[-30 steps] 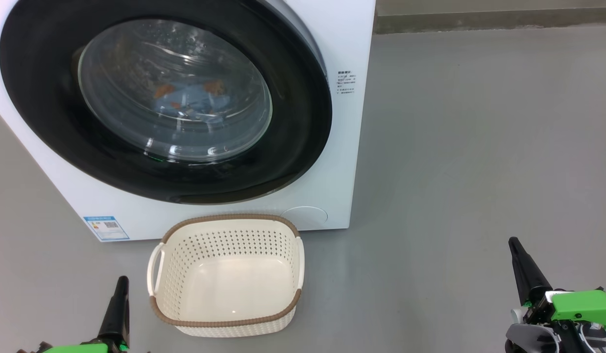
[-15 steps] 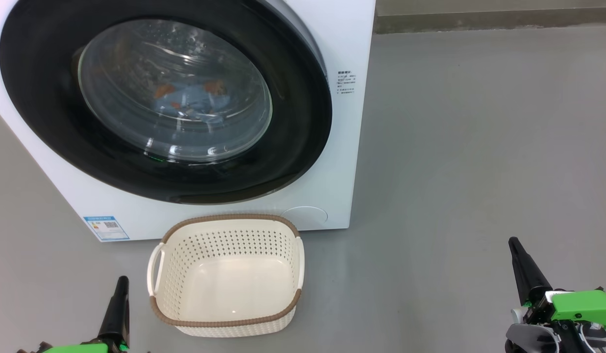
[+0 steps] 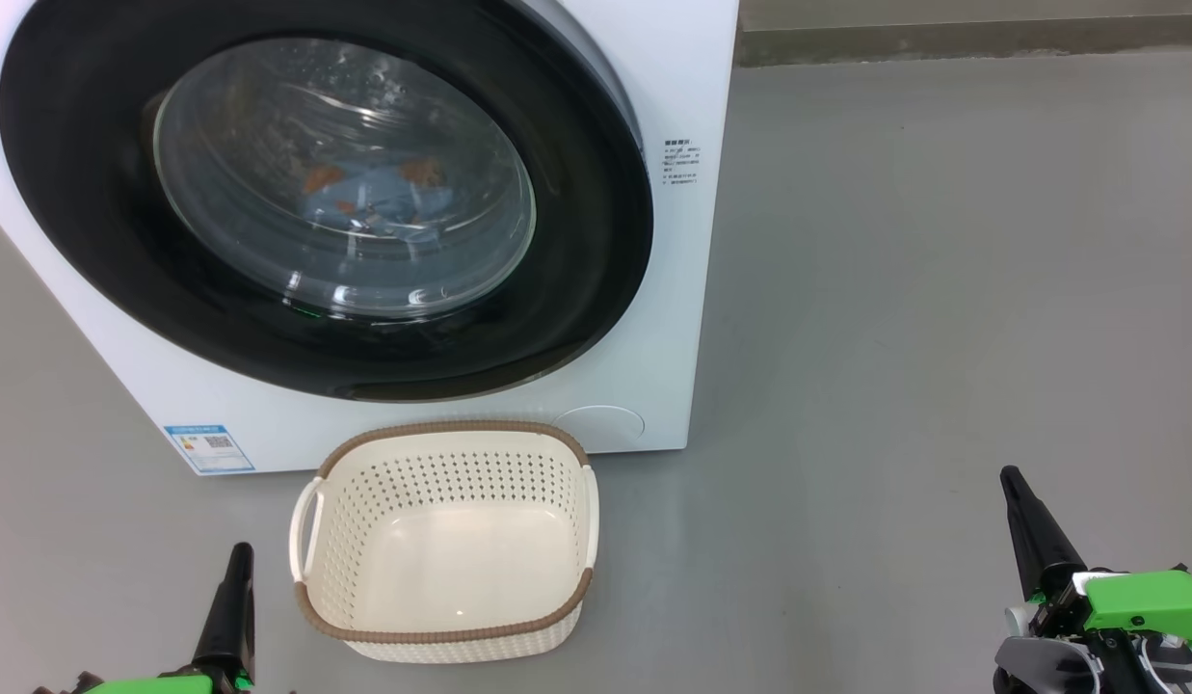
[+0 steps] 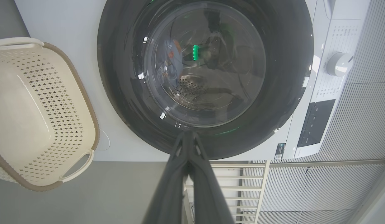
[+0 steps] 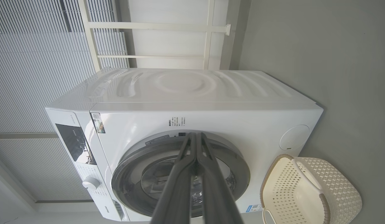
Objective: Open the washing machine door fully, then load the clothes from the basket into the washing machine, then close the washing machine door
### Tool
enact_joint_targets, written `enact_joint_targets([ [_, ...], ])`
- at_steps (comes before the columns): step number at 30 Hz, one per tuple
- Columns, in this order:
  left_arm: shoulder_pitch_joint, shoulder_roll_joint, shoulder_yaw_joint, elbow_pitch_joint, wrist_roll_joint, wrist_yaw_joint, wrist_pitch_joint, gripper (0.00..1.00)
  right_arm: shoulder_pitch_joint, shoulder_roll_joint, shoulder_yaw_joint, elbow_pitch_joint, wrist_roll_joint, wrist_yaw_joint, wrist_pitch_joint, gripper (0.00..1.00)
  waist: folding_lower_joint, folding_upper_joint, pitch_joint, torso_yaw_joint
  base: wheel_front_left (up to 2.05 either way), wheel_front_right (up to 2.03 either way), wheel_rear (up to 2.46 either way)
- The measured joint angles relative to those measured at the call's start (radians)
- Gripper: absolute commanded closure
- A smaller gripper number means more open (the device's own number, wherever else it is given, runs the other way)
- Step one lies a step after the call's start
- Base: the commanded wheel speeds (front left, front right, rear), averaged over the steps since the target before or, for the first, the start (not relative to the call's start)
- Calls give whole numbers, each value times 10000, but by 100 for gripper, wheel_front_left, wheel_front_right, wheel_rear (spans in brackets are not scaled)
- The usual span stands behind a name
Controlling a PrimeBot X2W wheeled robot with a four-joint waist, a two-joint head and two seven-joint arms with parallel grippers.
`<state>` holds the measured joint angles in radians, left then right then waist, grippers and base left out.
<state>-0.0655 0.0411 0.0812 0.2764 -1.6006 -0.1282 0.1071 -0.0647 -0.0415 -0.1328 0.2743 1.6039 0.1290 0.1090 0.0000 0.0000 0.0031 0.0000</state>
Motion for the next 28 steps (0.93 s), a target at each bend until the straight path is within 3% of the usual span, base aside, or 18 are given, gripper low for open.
enact_joint_targets([
  [28, 0, -2, 0, 0, 0, 0, 0, 100, 0, 0, 0, 0, 0, 0, 0, 100, 0, 0, 0, 0, 0, 0, 0],
])
